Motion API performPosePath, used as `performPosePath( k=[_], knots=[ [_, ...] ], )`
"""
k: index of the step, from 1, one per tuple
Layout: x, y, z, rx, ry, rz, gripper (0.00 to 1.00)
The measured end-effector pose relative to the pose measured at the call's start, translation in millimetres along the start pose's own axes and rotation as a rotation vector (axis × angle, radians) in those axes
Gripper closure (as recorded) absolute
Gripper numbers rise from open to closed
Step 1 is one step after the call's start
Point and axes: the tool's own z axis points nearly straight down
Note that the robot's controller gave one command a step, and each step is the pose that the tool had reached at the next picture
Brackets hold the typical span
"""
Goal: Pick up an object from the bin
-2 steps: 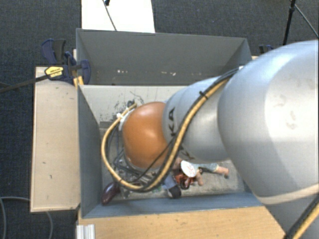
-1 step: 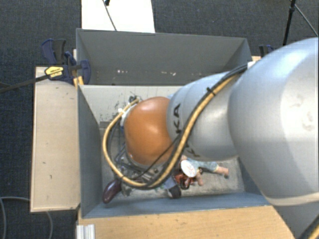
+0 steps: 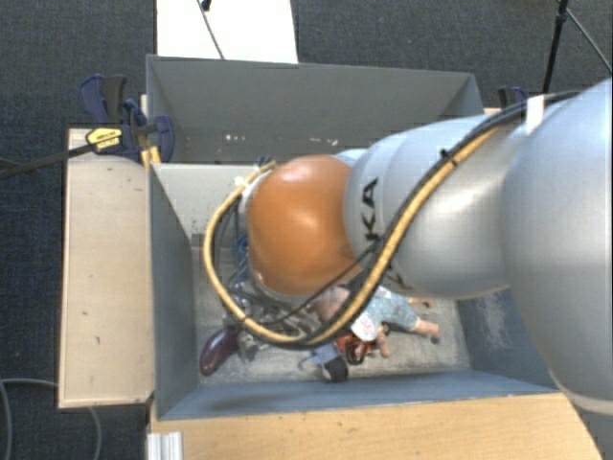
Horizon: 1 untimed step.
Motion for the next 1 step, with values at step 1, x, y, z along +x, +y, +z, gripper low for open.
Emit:
performPosePath(
  k=[1],
  knots=[
    [-0.3, 0.0, 5.9, 0.0, -0.003, 0.001, 1.0]
  ],
)
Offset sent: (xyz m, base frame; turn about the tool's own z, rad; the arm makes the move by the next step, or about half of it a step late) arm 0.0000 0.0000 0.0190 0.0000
